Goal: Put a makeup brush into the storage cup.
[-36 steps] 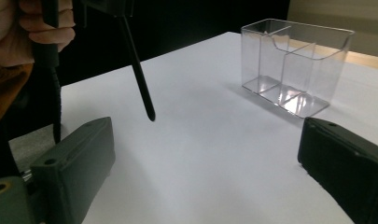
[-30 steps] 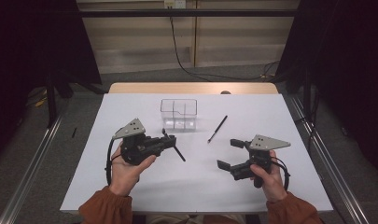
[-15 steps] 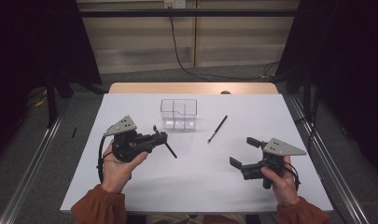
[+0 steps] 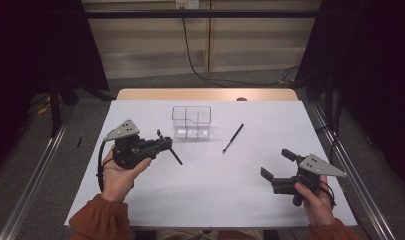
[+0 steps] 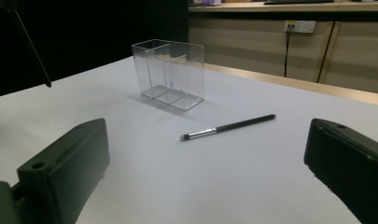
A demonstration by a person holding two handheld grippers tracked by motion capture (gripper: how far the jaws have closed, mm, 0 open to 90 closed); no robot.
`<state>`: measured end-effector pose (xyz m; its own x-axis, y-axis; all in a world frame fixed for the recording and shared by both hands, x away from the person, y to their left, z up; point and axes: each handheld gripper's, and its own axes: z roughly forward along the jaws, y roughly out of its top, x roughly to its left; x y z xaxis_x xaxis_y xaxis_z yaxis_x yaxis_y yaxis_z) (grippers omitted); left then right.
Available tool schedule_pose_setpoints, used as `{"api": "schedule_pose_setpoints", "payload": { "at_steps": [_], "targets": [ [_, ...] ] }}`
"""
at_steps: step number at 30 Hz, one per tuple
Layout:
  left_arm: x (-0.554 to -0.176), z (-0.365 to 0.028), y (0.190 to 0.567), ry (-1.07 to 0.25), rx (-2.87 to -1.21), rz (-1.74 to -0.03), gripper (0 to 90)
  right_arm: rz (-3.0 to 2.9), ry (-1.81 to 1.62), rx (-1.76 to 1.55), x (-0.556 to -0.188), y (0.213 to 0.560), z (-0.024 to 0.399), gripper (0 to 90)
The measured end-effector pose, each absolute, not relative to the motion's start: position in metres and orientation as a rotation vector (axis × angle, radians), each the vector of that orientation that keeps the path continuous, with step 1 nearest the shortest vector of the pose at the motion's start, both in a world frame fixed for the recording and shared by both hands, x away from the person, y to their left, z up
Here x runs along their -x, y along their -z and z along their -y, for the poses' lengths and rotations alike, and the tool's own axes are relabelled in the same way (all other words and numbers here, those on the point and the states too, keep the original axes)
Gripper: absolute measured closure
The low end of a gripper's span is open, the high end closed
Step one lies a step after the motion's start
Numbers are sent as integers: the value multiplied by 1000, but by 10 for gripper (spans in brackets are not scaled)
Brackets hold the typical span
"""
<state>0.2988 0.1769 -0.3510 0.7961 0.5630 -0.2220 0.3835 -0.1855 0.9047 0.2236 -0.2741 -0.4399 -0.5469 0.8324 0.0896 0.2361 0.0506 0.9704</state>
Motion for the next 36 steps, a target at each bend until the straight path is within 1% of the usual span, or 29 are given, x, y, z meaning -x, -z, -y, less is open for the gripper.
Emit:
{"api": "schedule_pose_setpoints", "payload": {
  "at_steps": [16, 36],
  "targets": [
    [-315, -184, 343, -225, -1803, -746, 837, -1735, -1463, -1140, -209, 449, 292, 0],
    [-346, -182, 322, -280, -1784, -761, 837, -1725, -1467, -1124, -209, 449, 290, 0]
  ]
}}
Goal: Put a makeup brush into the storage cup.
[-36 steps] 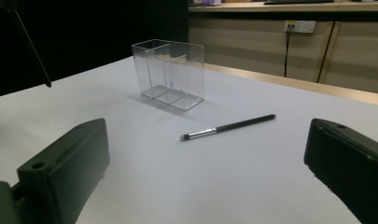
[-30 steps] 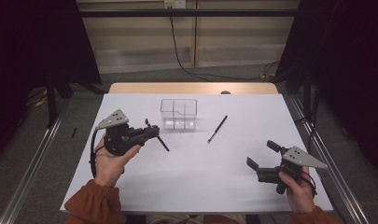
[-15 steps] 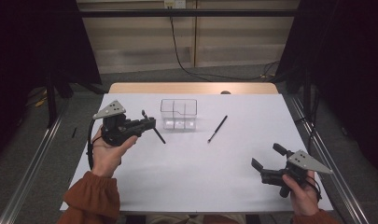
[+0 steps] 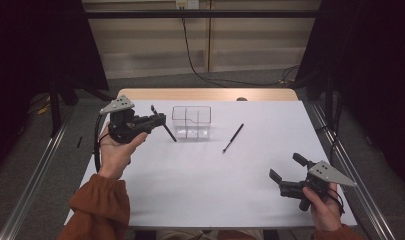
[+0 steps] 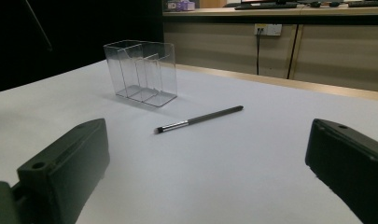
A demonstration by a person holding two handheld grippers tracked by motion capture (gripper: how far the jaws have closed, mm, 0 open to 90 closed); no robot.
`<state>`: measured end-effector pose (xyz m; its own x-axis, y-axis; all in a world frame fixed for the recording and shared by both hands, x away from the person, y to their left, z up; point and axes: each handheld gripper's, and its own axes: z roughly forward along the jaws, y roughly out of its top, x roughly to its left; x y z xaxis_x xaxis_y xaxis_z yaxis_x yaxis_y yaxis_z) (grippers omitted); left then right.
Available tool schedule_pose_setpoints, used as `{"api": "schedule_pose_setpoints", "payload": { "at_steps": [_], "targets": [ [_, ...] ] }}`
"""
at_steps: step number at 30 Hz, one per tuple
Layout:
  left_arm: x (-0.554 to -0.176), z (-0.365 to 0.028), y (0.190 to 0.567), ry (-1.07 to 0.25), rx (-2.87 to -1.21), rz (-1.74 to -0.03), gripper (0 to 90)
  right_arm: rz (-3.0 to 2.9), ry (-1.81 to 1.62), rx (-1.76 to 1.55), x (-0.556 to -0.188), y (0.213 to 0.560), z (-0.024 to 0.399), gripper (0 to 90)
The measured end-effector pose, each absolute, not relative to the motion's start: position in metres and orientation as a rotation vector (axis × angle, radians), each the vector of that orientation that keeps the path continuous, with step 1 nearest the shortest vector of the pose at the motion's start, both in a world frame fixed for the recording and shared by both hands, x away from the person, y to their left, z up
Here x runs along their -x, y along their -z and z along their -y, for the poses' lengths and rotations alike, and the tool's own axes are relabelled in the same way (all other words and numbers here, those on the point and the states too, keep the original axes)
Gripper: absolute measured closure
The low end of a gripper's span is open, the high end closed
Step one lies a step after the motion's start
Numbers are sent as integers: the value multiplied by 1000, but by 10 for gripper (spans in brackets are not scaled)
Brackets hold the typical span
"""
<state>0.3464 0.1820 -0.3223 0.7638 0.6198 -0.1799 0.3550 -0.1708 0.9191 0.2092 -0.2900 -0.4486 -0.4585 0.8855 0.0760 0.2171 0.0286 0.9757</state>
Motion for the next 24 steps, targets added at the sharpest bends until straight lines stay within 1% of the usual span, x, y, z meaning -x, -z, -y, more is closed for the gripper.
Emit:
{"api": "schedule_pose_setpoints", "payload": {
  "at_steps": [24],
  "targets": [
    [-382, -170, 302, -343, -1751, -781, 837, -1733, -1488, -1115, -209, 449, 288, 0]
  ]
}}
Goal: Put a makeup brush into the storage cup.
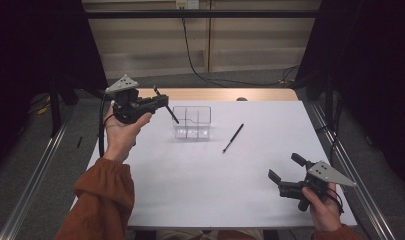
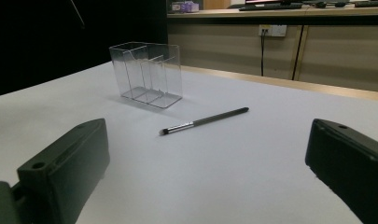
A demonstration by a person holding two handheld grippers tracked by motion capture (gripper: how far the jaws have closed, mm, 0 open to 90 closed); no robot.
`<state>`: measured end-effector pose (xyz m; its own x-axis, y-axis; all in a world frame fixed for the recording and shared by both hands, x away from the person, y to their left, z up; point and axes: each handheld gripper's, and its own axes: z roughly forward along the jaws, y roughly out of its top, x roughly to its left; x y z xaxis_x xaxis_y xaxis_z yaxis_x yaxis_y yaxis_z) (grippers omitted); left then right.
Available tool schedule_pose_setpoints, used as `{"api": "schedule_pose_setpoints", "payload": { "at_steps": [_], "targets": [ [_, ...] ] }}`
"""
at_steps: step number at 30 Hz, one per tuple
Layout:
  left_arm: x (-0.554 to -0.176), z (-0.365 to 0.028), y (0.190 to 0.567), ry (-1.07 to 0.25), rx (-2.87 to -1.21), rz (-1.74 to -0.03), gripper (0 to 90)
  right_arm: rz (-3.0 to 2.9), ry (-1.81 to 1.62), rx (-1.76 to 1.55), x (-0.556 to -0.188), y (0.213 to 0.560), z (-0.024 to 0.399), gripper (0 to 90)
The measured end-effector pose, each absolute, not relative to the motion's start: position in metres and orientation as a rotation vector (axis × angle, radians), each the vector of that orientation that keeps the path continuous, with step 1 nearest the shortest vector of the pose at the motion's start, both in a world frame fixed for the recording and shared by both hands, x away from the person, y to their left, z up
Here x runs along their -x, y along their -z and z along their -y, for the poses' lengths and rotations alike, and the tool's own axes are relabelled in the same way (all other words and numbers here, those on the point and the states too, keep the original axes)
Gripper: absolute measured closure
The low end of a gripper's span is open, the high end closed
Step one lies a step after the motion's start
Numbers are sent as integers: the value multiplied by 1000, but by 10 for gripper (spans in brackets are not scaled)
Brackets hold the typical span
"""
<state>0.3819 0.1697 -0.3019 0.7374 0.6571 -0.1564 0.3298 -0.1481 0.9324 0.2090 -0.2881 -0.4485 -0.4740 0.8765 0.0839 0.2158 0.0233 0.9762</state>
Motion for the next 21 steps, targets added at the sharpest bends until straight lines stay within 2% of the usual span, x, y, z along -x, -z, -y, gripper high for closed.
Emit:
{"api": "schedule_pose_setpoints", "payload": {
  "at_steps": [21],
  "targets": [
    [-418, -156, 315, -383, -1768, -860, 837, -1726, -1489, -1122, -209, 449, 288, 0]
  ]
}}
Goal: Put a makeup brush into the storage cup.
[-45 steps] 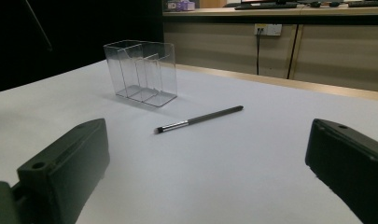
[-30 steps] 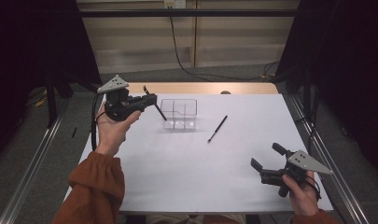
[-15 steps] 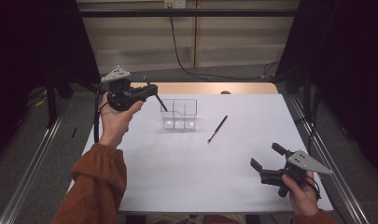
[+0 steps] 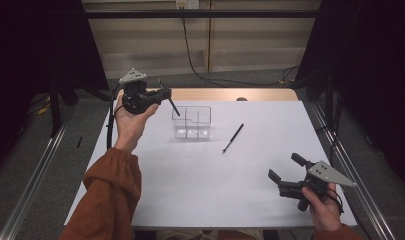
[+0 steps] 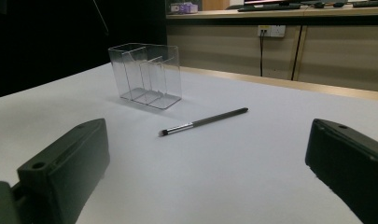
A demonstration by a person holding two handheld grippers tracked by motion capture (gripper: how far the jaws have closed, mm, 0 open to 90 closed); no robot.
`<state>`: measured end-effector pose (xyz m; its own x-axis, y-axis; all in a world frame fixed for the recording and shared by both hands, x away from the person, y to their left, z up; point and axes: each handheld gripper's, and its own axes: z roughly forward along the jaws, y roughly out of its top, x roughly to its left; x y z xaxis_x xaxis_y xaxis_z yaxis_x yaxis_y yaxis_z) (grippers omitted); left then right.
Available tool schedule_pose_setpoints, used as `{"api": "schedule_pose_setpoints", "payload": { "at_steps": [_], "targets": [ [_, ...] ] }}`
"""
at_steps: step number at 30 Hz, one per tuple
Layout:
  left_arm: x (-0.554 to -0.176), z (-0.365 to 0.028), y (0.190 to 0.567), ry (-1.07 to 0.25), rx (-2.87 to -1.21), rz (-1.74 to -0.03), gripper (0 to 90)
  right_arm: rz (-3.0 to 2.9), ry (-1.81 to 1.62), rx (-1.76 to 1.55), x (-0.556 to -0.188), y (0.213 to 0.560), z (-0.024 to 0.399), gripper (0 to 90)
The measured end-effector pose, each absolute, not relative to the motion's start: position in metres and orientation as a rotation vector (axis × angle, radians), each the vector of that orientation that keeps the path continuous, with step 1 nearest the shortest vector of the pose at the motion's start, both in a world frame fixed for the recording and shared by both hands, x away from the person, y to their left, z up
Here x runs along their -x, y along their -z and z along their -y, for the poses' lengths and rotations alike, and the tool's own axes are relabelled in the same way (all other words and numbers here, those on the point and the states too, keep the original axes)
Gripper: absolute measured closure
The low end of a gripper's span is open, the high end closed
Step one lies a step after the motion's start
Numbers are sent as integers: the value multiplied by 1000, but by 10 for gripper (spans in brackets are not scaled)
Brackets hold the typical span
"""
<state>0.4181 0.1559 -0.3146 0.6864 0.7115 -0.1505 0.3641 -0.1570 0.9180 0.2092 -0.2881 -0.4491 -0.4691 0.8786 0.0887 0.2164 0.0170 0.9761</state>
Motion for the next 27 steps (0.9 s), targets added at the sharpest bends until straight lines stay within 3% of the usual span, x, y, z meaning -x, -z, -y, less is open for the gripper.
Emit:
{"api": "schedule_pose_setpoints", "payload": {
  "at_steps": [27],
  "targets": [
    [-432, -144, 341, -404, -1867, -895, 837, -1727, -1504, -1123, -209, 450, 288, 0]
  ]
}}
